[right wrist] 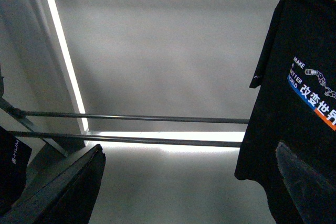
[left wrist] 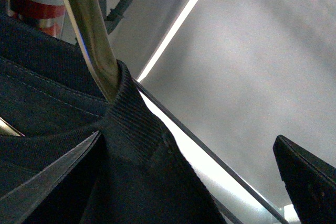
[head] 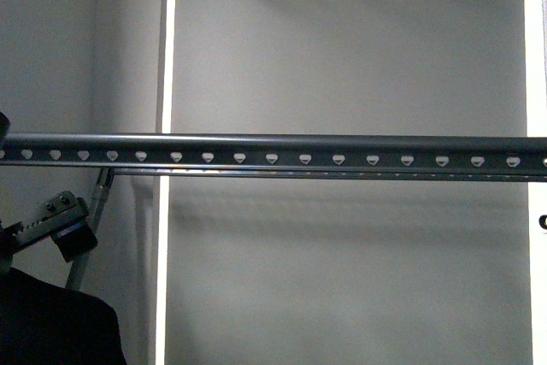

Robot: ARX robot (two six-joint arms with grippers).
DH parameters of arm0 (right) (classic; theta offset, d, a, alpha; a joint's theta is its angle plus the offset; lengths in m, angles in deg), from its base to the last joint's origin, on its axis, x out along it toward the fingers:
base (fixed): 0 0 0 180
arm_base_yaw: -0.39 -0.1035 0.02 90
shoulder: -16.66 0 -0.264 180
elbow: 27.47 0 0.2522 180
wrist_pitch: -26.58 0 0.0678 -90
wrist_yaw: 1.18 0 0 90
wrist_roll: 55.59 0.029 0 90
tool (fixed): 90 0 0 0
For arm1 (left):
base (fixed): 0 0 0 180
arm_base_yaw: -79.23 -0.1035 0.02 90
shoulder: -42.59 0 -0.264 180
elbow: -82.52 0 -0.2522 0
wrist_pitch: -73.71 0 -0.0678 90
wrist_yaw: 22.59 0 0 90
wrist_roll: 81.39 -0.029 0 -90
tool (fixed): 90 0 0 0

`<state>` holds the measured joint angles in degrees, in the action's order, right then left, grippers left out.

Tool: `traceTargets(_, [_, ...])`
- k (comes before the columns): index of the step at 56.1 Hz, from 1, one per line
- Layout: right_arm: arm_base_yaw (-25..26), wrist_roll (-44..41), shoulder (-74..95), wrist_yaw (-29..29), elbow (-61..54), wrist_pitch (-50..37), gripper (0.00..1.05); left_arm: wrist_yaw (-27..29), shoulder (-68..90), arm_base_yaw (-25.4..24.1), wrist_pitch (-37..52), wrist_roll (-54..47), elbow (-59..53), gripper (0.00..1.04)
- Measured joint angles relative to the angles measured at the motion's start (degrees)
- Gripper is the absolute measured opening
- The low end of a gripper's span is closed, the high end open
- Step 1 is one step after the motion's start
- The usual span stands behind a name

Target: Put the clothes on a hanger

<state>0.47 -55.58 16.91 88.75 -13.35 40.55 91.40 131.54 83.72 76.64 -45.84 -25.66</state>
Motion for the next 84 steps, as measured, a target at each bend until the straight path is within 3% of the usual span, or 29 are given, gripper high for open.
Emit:
traceTargets(4, [0.0,0.0,0.0,0.0,0.0,0.0,0.97,1.6,3.3,-0.2,0.0,0.0,2.8,0.97])
traceTargets(14, [0.0,0.0,0.0,0.0,0.0,0.0,0.97,3.3,6.6,-0.3,-0.1,-1.0,6.0,0.64])
traceTargets(19, [0.0,0.0,0.0,0.0,0.0,0.0,0.97,1.9,6.5,-0.5,-0.6,-1.7,6.1,0.44])
traceTargets(27, [0.0,0.0,0.0,0.0,0.0,0.0,0.97,-0.8,6.1,-0.8,-1.5,-2.4,5.7,0.26])
traceTargets(31, [0.0,0.0,0.0,0.0,0.0,0.0,0.97,-5.0,4.6,-1.2,-2.5,-1.4,3.3,0.14])
traceTargets(40, [0.0,0.0,0.0,0.0,0.0,0.0,0.97,-12.8,-0.3,-2.0,-2.6,-1.6,-4.2,0.06])
traceTargets(49, [0.0,0.0,0.0,0.0,0.0,0.0,0.97,-25.9,-10.3,-2.6,-7.1,-12.7,-13.7,0.05])
traceTargets(57, [0.0,0.0,0.0,0.0,0.0,0.0,0.97,-42.7,-21.5,-4.7,-17.1,-26.0,-21.6,0.05])
traceTargets(65, [0.0,0.0,0.0,0.0,0.0,0.0,0.97,-57.9,-25.8,-9.3,-29.4,-42.5,-22.0,0.05])
traceTargets(69, [0.0,0.0,0.0,0.0,0.0,0.0,0.97,-61.0,-25.7,-10.6,-30.2,-49.1,-20.5,0.05])
traceTargets(75, [0.0,0.0,0.0,0.0,0.0,0.0,0.97,-65.6,-24.0,-10.5,-21.0,-69.8,-15.7,0.05])
traceTargets(82, [0.0,0.0,0.0,0.0,0.0,0.0,0.97,-64.2,-17.8,-6.0,-21.4,-91.8,-6.2,0.05])
traceTargets(84, [0.0,0.0,0.0,0.0,0.0,0.0,0.97,-63.8,-16.9,-5.1,-21.2,-93.5,-4.9,0.05])
